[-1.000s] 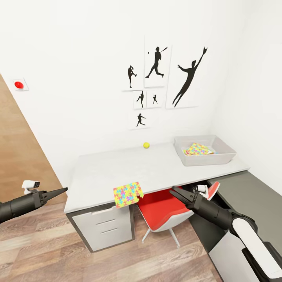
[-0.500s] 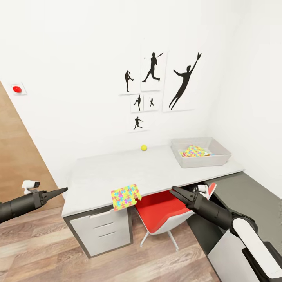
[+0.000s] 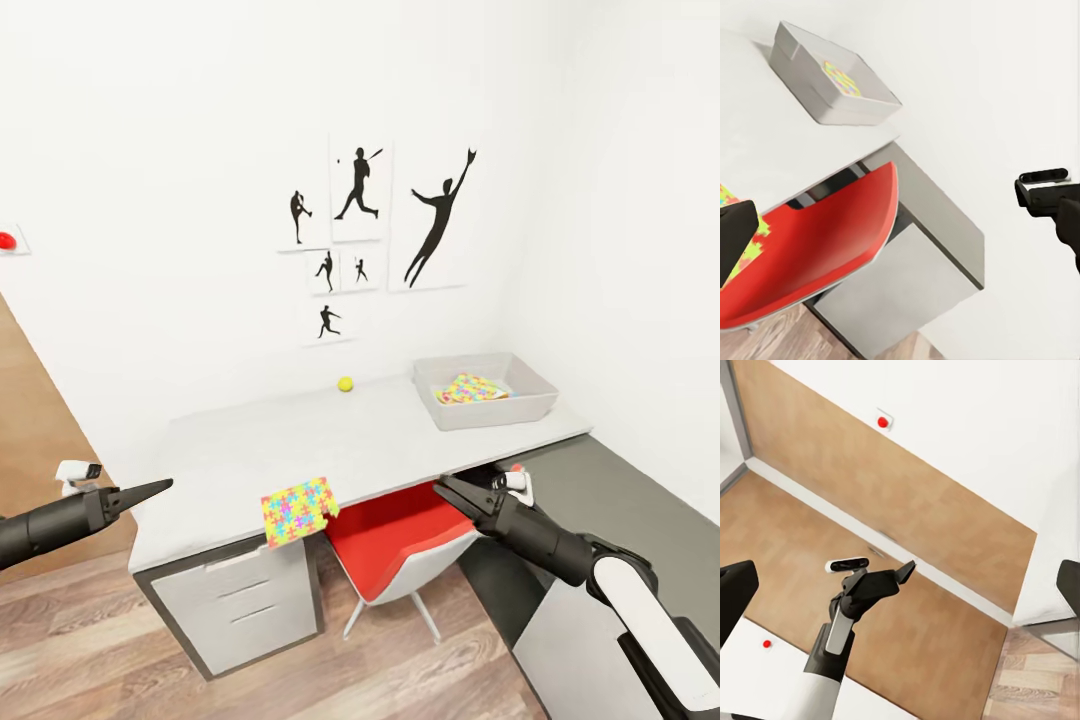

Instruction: Put all the toys in the child's room - the three board games (two on the bed and one on the table), the two jigsaw puzzles on the table, and the tennis ball on the table - inside the toy box on the table in the child's room.

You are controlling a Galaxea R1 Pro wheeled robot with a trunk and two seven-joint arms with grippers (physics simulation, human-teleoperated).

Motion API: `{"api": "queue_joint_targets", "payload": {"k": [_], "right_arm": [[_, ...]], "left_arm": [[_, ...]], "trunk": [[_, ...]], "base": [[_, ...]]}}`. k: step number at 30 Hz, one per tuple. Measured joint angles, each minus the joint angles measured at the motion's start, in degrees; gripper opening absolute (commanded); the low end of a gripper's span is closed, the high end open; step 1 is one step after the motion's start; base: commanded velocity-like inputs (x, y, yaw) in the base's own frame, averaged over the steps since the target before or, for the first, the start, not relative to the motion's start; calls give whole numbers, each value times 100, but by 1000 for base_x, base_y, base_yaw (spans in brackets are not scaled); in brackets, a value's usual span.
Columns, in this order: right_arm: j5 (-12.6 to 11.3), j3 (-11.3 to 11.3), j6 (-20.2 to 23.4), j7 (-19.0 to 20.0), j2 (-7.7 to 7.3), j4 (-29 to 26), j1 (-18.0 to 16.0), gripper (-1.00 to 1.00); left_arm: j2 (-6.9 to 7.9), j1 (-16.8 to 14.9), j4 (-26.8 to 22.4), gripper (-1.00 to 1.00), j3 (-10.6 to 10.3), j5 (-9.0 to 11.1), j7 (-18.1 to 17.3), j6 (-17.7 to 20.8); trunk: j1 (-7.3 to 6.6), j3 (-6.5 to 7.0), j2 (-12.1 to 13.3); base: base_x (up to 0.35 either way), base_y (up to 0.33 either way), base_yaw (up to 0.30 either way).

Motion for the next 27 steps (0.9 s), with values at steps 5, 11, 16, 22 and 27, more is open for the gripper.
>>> {"api": "queue_joint_targets", "payload": {"k": [5,11,16,22,27], "right_arm": [[1,6,0,0,0,1,1,100],[0,8,-1,2,0,2,-1,100],[0,9,-1,3,0,2,-1,100],[7,21,-1,-4,0,2,0,100],[98,15,-1,-7,0,2,-1,100]], "left_arm": [[2,1,2,100,0,0,-4,0],[5,1,0,100,5,1,-7,0],[5,1,0,100,1,6,-13,0],[4,6,-4,100,3,4,-126,0],[6,9,-5,100,6,4,-280,-7]], "trunk": [[-1,45,0],[-2,100,-1],[-2,143,0],[-1,159,1],[0,162,1]], "base": [[74,-100,-79],[189,48,-15],[242,154,-3],[151,56,-1],[34,10,0]]}}
